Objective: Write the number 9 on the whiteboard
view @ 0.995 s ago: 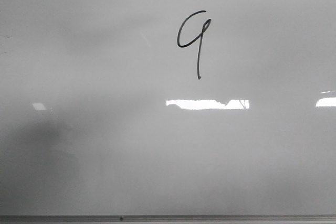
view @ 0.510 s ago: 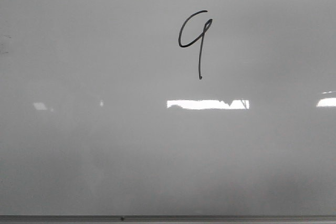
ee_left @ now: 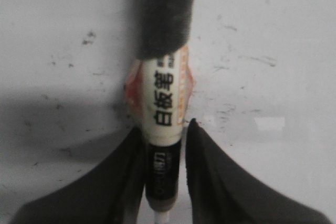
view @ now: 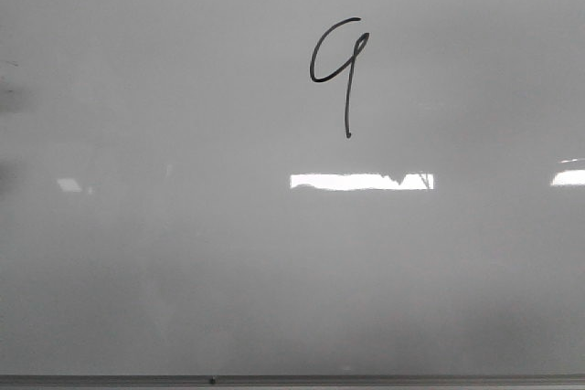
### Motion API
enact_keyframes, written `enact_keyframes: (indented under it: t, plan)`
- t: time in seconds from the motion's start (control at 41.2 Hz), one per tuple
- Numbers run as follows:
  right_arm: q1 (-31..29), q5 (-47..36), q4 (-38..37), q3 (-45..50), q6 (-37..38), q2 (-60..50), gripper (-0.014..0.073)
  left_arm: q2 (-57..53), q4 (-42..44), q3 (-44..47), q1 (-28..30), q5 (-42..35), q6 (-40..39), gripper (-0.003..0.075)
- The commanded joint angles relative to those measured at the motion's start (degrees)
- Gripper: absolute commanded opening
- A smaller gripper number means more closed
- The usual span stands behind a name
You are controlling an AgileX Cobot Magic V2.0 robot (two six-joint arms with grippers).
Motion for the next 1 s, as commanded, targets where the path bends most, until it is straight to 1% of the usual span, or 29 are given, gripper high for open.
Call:
enact_keyframes:
  t: [0.0, 0.146, 0.291, 0.34, 0.388, 0.558, 0.607, 0.655, 0.728, 0.801, 0.85, 0.971]
  plan:
    - [-0.32, -2.12, 0.67, -1.8, 0.07, -0.21, 0.059, -1.2, -0.35, -1.86, 0.0, -3.92, -0.64, 0.0267]
    - [-0.32, -2.18, 0.58, -1.8, 0.91, -0.21, 0.059, -1.76, -0.22, -1.86, 0.0, -3.02, -0.64, 0.0286]
    - [-0.32, -2.13, -2.67, -1.8, 5.48, -0.91, 0.059, -3.42, 0.25, -1.86, 0.0, -0.73, -0.15, 0.0287]
    - [-0.32, -1.94, -4.07, -1.8, 7.62, -1.29, 0.059, -3.82, 0.86, -1.86, 0.0, -0.01, -0.15, 0.0298]
    - [-0.32, -1.47, -5.37, -1.8, 8.83, -1.88, 0.059, -4.12, 1.47, -1.86, 0.0, 0.57, -0.15, 0.0325]
    - [-0.32, 0.94, -5.91, -1.86, 9.5, -5.48, 0.059, -4.51, 2.63, -2.11, 0.0, 1.75, -0.15, 0.0487]
    - [-0.32, 1.48, -5.91, -1.86, 9.5, -6.76, 0.059, -4.62, 2.63, -3.08, 0.0, 4.54, -0.15, 0.0505]
    - [-0.32, 2.23, -5.91, -1.86, 9.55, -8.59, 0.059, -5.12, 2.63, -4.91, 0.0, 9.7, -0.15, 0.0506]
    - [-0.32, 2.72, -5.91, -1.86, 9.73, -10.9, 0.059, -6.92, 2.63, -7.18, 0.0, 15.44, -0.01, 0.0506]
    - [-0.32, 3.36, -5.91, -1.86, 12.36, -12.9, 0.059, -9.4, 2.63, -9.24, -0.63, 21.7, 0.55, 0.0506]
    - [-0.32, 3.64, -5.91, -1.86, 14.67, -13.82, 0.059, -11.2, 2.36, -9.89, -1.51, 24.45, 3.23, 0.0505]
    - [-0.32, 4.87, -6.03, -1.8, 22.41, -15.25, 0.059, -16.24, -1.02, -10.38, -6.12, 30.78, 10.89, 0.0505]
